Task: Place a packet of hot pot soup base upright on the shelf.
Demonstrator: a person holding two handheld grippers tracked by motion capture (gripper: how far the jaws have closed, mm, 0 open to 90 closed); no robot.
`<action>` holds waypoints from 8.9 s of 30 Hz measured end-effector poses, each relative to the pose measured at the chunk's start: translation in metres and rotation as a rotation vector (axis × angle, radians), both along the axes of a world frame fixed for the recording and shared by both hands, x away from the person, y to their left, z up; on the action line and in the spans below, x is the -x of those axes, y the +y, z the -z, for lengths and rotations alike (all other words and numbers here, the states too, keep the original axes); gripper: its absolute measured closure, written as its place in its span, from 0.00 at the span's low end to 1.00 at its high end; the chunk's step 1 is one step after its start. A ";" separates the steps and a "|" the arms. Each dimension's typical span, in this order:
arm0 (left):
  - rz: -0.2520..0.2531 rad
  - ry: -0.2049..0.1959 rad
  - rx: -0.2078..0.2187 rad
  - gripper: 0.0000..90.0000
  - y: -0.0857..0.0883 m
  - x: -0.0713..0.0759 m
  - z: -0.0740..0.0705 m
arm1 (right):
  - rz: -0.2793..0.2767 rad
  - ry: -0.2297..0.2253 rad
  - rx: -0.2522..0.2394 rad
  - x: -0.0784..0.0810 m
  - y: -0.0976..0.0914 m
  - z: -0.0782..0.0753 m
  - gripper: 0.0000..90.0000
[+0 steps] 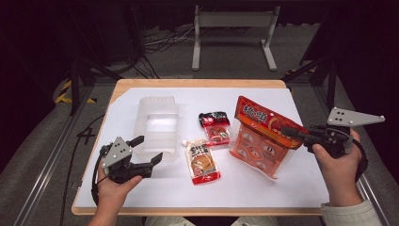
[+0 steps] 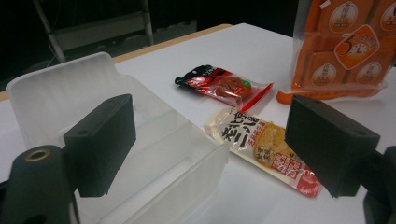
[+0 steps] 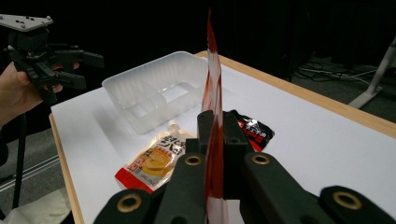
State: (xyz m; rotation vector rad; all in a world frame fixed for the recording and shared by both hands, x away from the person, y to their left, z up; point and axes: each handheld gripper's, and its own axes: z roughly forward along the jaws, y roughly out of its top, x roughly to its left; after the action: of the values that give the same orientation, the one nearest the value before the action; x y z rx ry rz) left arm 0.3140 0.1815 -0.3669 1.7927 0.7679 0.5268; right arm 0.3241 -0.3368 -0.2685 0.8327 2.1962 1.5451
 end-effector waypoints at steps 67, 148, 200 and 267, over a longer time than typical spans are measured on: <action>0.399 0.036 0.253 0.15 -0.101 -0.069 -0.014 | -0.262 -0.134 -0.010 -0.018 0.069 -0.062 1.00; 0.736 -0.033 0.136 0.80 -0.144 -0.061 -0.033 | -0.291 -0.190 -0.088 -0.018 0.078 -0.043 0.70; 0.495 -0.103 0.158 0.79 -0.078 -0.117 -0.082 | 0.081 -0.134 -0.033 -0.025 -0.001 0.031 0.39; 0.132 -0.090 0.206 0.79 0.029 -0.166 -0.036 | 0.108 -0.110 -0.047 -0.006 -0.012 0.034 0.39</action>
State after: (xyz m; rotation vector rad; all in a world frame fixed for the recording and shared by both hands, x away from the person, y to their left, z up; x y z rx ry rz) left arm 0.4800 0.2106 -0.3313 1.6054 0.6143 0.4225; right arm 0.3300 -0.3488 -0.3024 0.8453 2.0117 1.5567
